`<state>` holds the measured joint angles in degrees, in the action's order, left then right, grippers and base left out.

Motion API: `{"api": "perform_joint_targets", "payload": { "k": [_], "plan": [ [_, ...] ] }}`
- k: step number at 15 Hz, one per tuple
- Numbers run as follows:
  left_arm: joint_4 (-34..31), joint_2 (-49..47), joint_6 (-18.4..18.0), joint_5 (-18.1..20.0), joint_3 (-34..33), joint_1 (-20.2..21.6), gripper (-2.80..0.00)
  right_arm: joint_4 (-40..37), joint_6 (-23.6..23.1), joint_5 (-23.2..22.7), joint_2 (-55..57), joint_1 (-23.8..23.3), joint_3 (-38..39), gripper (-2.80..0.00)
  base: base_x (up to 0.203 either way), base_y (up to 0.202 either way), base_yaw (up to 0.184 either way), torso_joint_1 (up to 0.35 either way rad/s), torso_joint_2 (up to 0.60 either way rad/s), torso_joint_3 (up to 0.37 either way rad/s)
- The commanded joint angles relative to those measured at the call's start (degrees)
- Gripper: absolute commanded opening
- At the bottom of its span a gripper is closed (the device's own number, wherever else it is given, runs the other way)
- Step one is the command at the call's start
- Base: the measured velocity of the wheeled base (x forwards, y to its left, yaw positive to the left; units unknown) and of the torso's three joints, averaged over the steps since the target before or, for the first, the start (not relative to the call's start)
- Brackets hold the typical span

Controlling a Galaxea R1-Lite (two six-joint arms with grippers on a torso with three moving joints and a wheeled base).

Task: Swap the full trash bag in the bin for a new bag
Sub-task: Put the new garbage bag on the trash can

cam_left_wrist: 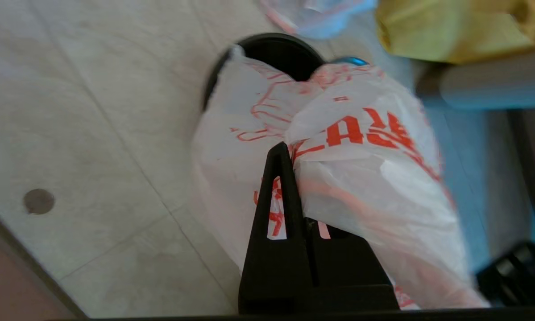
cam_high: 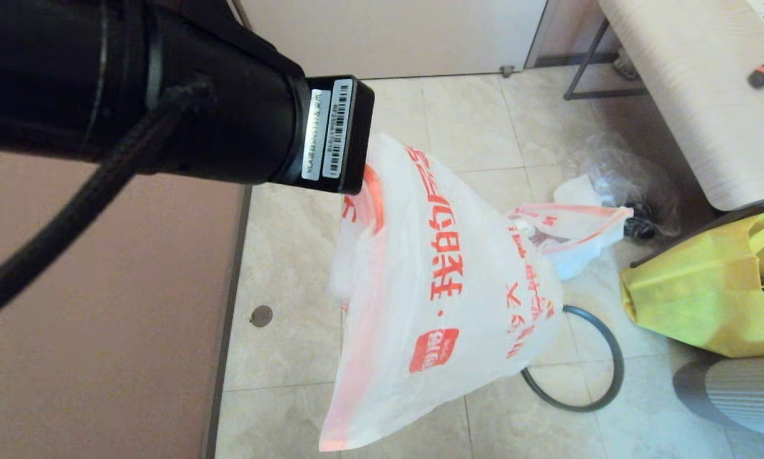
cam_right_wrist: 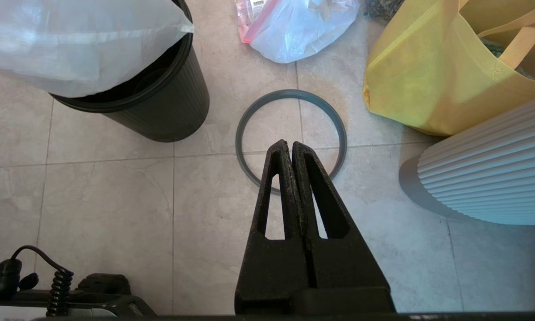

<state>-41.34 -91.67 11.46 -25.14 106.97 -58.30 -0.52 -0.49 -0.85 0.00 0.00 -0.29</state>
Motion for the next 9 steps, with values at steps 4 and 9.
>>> {"api": "perform_joint_targets", "payload": {
  "k": [4,9],
  "plan": [
    [-0.15,-2.40,-0.20,-0.40,0.77,3.43,-2.80,0.00,-0.01,-0.03,0.09,-0.03,-0.01,-2.80,0.000,0.000,0.000,0.000,0.00,0.000],
    [-0.25,-8.46,0.49,-2.51,-0.53,7.70,-2.80,0.00,0.04,-0.03,0.09,-0.09,0.03,-2.80,0.000,0.000,0.000,0.000,0.00,0.000]
  ]
}}
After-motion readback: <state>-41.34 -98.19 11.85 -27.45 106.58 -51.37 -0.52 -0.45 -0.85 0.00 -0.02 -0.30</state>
